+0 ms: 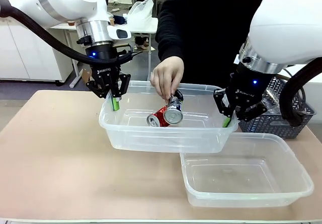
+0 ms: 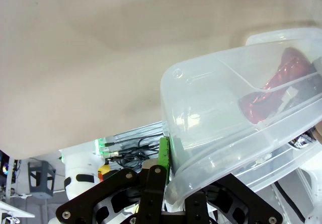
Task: Sort the waste into each basket.
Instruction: Offer the picked Organizing box to the human.
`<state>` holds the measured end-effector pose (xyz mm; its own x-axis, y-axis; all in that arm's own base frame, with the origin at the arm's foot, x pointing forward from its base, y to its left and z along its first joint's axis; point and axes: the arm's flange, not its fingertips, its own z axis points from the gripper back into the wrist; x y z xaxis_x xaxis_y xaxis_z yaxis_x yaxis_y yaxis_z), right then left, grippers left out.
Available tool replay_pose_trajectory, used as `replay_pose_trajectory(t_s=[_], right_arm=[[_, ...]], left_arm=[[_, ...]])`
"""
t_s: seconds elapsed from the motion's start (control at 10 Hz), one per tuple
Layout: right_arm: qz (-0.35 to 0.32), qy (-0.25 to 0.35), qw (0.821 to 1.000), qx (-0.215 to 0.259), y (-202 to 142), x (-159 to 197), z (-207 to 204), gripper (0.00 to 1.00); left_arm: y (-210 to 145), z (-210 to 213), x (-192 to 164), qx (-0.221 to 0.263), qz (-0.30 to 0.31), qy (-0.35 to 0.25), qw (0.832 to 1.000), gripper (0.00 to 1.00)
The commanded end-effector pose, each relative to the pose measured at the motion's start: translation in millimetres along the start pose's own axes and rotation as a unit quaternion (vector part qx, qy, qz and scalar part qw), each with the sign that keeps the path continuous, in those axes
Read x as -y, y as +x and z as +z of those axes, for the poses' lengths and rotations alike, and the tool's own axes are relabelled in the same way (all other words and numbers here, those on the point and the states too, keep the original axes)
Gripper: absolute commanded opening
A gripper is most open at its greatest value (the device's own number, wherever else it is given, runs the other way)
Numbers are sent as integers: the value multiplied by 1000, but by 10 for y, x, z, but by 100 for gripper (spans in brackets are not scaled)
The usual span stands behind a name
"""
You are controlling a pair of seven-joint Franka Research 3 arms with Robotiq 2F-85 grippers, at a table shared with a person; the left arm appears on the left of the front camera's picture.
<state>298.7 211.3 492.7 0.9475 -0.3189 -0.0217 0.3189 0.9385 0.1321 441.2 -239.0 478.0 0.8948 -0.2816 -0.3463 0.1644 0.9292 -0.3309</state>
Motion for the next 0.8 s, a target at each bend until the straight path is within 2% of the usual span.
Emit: replay_pose_trajectory(t_s=[0.0,0.7], right_arm=[[-9,6,1000,-7,70,38,-12,4],[-9,6,1000,-7,70,38,-12,4]], left_arm=[[-63,48,12,-1,-5,-3,1000,5],[-63,48,12,-1,-5,-3,1000,5]])
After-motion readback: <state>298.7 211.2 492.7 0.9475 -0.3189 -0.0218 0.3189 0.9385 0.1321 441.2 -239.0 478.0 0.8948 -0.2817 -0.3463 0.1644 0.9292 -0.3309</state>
